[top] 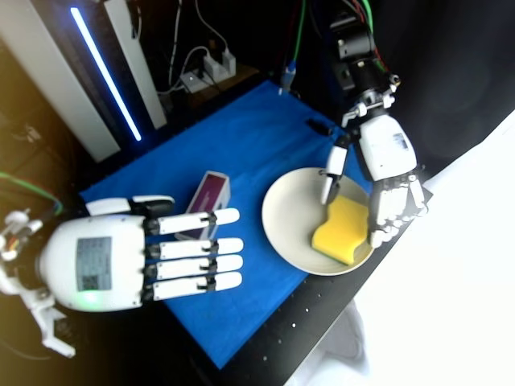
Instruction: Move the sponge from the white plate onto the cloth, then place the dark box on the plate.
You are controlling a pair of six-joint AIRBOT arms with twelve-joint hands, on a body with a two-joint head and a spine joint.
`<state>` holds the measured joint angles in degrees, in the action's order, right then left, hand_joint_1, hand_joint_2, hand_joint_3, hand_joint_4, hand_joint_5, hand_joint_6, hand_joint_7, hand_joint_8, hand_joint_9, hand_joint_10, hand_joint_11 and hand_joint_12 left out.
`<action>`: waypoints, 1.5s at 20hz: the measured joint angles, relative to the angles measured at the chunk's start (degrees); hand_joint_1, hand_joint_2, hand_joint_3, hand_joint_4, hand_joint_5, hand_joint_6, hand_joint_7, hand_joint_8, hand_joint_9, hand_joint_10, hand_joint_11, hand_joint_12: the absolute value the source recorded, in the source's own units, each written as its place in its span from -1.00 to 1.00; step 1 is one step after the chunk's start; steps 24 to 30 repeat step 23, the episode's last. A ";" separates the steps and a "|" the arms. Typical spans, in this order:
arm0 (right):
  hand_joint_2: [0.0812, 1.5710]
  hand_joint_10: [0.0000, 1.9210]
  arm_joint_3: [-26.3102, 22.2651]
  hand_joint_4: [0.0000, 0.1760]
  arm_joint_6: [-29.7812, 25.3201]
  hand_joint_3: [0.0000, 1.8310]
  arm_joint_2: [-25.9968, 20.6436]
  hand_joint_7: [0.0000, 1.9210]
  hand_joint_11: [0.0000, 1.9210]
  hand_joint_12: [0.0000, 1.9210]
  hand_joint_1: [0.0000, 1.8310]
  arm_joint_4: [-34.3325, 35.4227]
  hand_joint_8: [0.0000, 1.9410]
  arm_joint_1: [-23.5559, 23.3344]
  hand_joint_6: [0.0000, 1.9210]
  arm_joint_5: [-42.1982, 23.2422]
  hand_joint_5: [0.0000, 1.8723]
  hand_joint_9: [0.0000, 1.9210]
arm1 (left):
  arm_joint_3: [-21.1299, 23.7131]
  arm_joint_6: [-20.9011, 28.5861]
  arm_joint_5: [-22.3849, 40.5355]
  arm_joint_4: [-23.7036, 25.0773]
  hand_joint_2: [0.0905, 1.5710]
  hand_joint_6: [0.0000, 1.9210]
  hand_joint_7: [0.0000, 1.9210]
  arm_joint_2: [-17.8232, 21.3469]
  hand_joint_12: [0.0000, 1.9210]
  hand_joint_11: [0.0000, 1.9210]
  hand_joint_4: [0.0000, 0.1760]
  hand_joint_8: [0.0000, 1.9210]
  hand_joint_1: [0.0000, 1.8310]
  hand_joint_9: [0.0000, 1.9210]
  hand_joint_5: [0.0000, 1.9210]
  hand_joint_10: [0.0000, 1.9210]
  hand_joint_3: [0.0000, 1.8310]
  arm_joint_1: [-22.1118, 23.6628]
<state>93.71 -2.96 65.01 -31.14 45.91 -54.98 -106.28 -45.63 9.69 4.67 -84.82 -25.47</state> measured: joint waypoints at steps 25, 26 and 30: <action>0.25 -0.99 -8.11 1.00 0.46 -1.00 -4.68 -0.81 -0.87 -0.97 -0.17 19.10 -1.00 6.93 -1.00 -20.28 -0.78 -0.83 | 38.53 6.47 53.62 -12.33 0.31 -1.00 -0.79 31.34 -0.37 -1.00 -0.96 -1.00 -0.50 -0.78 -0.84 -1.00 -1.00 -23.69; 0.25 -0.99 -8.11 1.00 0.46 -1.00 -4.68 -0.81 -0.87 -0.97 -0.17 19.10 -1.00 6.93 -1.00 -20.28 -0.78 -0.83 | 38.53 6.47 53.62 -12.33 0.31 -1.00 -0.79 31.34 -0.37 -1.00 -0.96 -1.00 -0.50 -0.78 -0.84 -1.00 -1.00 -23.69; 0.25 -0.99 -8.11 1.00 0.46 -1.00 -4.68 -0.81 -0.87 -0.97 -0.17 19.10 -1.00 6.93 -1.00 -20.28 -0.78 -0.83 | 38.53 6.47 53.62 -12.33 0.31 -1.00 -0.79 31.34 -0.37 -1.00 -0.96 -1.00 -0.50 -0.78 -0.84 -1.00 -1.00 -23.69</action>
